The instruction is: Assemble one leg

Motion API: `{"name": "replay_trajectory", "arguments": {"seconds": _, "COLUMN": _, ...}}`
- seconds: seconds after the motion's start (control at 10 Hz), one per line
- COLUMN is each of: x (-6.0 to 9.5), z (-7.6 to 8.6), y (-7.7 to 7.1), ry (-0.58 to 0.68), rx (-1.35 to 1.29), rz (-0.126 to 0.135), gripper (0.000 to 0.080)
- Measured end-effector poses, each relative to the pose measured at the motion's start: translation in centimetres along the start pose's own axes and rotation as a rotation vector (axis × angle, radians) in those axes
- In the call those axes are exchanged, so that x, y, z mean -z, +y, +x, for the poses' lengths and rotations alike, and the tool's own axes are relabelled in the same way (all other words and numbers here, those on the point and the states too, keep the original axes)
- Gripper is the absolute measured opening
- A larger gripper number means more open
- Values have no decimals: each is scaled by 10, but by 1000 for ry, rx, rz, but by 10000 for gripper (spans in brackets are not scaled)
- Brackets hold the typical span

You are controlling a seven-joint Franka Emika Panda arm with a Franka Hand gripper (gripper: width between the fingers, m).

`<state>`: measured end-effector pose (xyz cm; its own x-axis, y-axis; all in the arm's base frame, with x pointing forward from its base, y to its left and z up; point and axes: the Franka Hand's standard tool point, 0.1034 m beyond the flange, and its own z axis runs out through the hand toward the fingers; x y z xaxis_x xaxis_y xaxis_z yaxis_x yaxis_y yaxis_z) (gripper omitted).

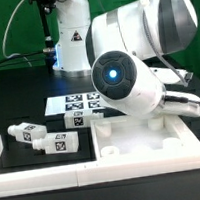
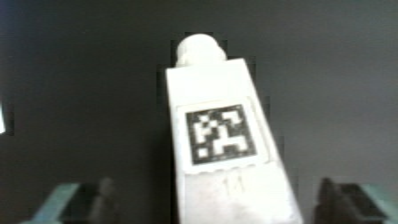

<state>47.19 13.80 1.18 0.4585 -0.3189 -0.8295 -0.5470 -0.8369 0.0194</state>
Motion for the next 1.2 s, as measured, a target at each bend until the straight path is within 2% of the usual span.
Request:
{"name": "replay_trajectory", "arguments": {"seconds": 0.1, "x": 0, "z": 0, "y": 0, "ry": 0, "rx": 0, "rz": 0, "gripper": 412}}
{"name": "replay_trajectory", "arguments": {"seconds": 0.2, "x": 0, "z": 0, "y": 0, "ry": 0, "rx": -1, "rz": 0, "gripper": 412}}
{"name": "replay_trajectory", "arguments": {"seconds": 0.3, "x": 0, "z": 0, "y": 0, "ry": 0, "rx": -1, "rz": 0, "gripper": 284}}
{"name": "replay_trajectory", "arguments": {"seconds": 0.4, "x": 1, "z": 0, "y": 1, "ry": 0, "rx": -1, "rz": 1, "gripper": 284}}
{"name": "replay_trajectory", "arguments": {"seconds": 0.5, "x": 11, "z": -3, "y": 3, "ry": 2, "rx": 0, "rz": 10, "gripper": 284}}
{"name": "replay_trajectory", "arguments": {"seconds": 0.6, "x": 31, "z": -14, "y": 7, "ry": 0, "rx": 6, "rz": 23, "gripper": 284}}
{"name": "replay_trajectory", "arguments": {"seconds": 0.8, "x": 81, "z": -37, "y": 13, "ry": 34, "rx": 51, "rz": 56, "gripper": 284}}
{"name": "replay_trajectory", "arguments": {"seconds": 0.9, "x": 108, "z": -37, "y": 17, "ry": 71, "rx": 65, "rz": 62, "gripper": 285}}
{"name": "replay_trajectory", "arguments": {"seconds": 1.0, "x": 123, "z": -32, "y": 10, "ry": 169, "rx": 88, "rz": 38, "gripper": 285}}
{"name": "replay_trajectory", "arguments": {"seconds": 1.2, "x": 126, "z": -30, "y": 1, "ry": 293, "rx": 98, "rz": 61, "gripper": 285}}
